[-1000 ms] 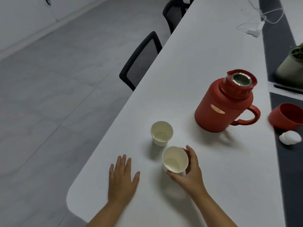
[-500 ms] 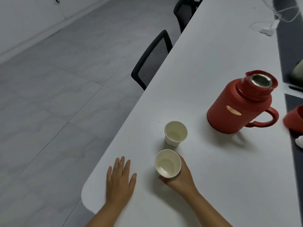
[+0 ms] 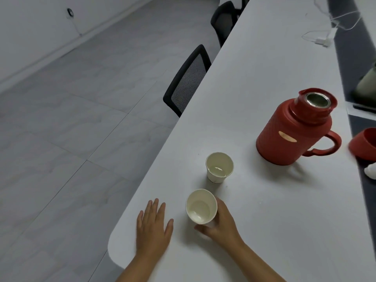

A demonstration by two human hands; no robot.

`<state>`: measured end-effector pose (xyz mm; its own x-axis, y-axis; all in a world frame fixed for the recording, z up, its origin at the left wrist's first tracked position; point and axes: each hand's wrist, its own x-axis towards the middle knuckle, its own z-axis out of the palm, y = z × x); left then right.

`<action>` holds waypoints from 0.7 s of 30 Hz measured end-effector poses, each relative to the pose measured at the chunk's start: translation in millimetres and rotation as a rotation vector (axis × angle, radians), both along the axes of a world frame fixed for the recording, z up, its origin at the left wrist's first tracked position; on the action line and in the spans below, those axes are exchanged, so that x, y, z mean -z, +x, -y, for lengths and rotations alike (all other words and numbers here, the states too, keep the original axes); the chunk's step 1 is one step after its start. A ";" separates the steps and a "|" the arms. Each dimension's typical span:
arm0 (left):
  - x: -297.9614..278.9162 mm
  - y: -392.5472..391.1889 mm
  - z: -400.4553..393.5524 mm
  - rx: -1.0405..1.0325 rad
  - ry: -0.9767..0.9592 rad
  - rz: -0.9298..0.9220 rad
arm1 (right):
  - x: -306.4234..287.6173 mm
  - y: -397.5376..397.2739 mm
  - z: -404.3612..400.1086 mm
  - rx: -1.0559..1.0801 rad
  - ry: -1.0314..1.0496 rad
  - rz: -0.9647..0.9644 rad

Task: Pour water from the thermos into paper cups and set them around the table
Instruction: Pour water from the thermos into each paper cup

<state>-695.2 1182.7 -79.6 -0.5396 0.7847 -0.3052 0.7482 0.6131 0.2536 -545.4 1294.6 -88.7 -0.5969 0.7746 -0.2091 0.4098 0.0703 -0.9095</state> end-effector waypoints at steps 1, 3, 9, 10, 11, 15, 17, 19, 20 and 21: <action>2.7 -1.4 -1.1 0.000 0.011 -0.020 | -0.8 7.3 -1.4 -0.010 0.005 0.000; 4.7 -7.1 -4.1 -0.055 0.067 0.048 | -0.6 23.7 -3.5 -0.012 0.005 0.015; -39.1 -13.9 -60.1 -0.154 0.366 0.177 | -13.8 84.1 -36.5 0.308 0.152 -0.010; -48.7 -11.3 -76.7 -0.121 0.411 0.189 | -19.7 92.3 -47.5 0.366 0.177 -0.025; -57.4 -7.1 -94.3 -0.078 0.454 0.200 | -26.6 99.8 -59.5 0.426 0.197 -0.043; -82.5 23.1 -166.8 0.122 0.601 0.287 | -51.7 125.0 -110.7 0.631 0.240 -0.118; -89.0 41.8 -202.5 0.196 0.627 0.343 | -59.9 134.1 -136.7 0.719 0.250 -0.120; -90.9 60.9 -237.1 0.253 0.590 0.412 | -65.6 139.9 -162.5 0.777 0.257 -0.117; -89.8 69.6 -254.2 0.261 0.546 0.472 | -67.3 141.4 -175.7 0.786 0.256 -0.112; -88.6 77.2 -270.1 0.257 0.491 0.538 | -68.6 142.6 -188.5 0.784 0.245 -0.103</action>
<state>-618.0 1452.7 9.0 -0.1984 0.9784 -0.0585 0.5483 0.1603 0.8208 -402.8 1483.1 -20.1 0.1287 0.9906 0.0460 0.3378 -0.0002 -0.9412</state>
